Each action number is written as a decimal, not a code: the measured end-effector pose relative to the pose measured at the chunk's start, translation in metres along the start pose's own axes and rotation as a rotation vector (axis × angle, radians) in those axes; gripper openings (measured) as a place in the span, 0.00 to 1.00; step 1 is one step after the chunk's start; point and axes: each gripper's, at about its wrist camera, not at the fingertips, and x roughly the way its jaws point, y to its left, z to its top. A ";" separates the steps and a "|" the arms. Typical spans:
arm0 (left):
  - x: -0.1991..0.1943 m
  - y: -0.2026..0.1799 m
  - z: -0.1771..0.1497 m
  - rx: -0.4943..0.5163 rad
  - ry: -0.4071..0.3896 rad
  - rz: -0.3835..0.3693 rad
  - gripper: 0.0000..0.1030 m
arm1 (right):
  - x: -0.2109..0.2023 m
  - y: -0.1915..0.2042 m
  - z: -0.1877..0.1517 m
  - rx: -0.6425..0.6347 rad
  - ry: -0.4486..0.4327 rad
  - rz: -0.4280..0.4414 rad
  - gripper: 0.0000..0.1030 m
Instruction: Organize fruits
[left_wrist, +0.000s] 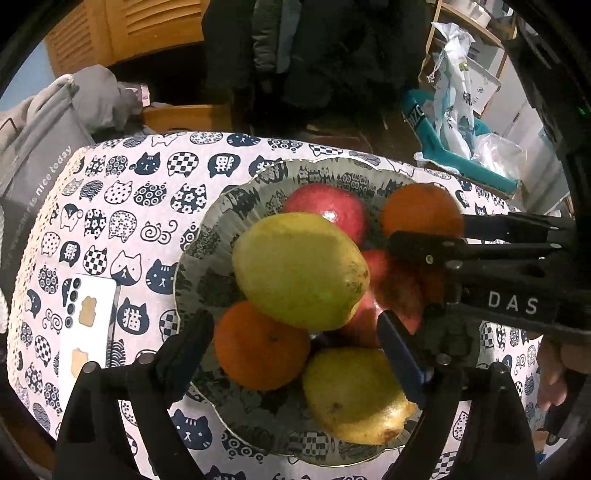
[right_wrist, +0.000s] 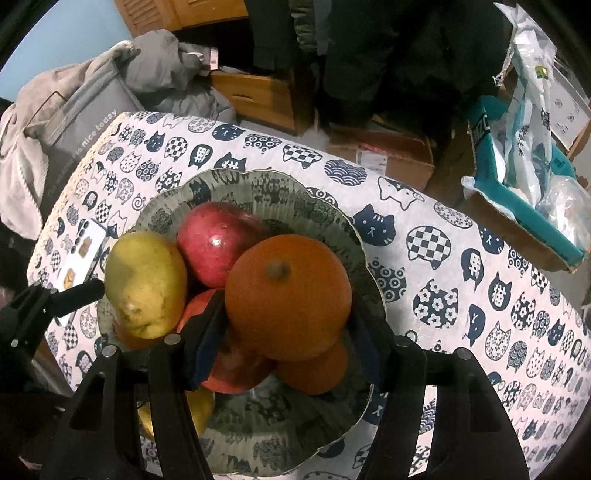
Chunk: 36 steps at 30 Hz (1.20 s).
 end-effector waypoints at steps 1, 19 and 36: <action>-0.001 0.000 0.000 -0.002 -0.002 0.000 0.89 | -0.001 -0.001 0.000 0.004 -0.001 0.000 0.63; -0.073 0.001 0.008 -0.040 -0.143 -0.001 0.89 | -0.088 -0.008 -0.003 0.036 -0.179 -0.094 0.72; -0.185 -0.012 0.008 -0.027 -0.375 -0.006 0.95 | -0.230 -0.003 -0.039 0.052 -0.445 -0.208 0.74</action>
